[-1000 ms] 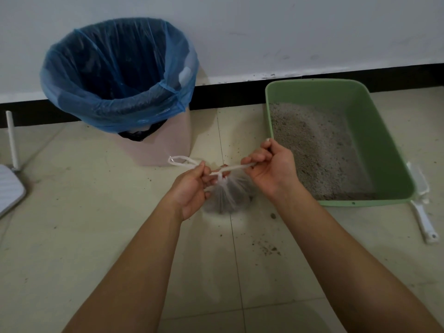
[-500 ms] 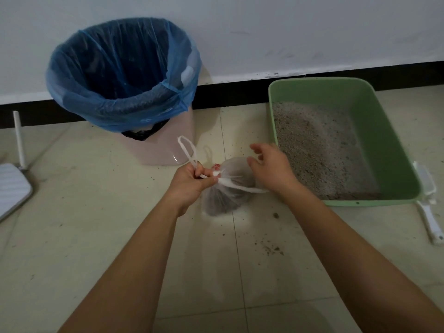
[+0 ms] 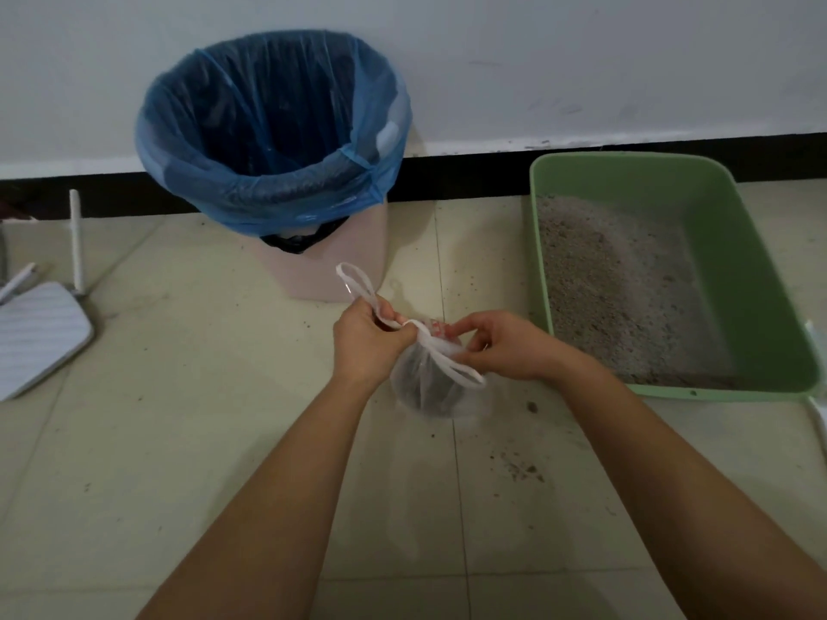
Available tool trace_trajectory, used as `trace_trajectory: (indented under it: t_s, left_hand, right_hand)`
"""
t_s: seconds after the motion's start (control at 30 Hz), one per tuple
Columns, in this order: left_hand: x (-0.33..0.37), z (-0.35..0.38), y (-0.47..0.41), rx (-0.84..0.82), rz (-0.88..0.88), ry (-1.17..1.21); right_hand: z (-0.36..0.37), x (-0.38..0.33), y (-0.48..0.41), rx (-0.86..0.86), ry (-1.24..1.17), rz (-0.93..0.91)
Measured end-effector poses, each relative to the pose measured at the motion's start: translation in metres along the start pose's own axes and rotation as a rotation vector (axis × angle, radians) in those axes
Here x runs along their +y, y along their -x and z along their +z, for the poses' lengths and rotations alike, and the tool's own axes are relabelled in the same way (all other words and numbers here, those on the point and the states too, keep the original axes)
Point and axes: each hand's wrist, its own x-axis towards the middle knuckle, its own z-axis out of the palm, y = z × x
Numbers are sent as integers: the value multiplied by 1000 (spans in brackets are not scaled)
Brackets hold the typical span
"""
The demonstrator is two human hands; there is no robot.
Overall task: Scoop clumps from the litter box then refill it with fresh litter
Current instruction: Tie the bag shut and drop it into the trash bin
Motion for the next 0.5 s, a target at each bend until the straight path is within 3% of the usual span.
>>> trace_trajectory:
  t_s: [0.17, 0.33, 0.5]
  left_hand:
    - [-3, 5, 2, 14, -22, -33]
    - [-4, 5, 3, -40, -41, -23]
    - [-8, 4, 4, -91, -268, 309]
  right_hand:
    - [0, -5, -3, 102, 79, -31]
    - [11, -11, -9, 97, -222, 1]
    - [32, -2, -16, 223, -107, -52]
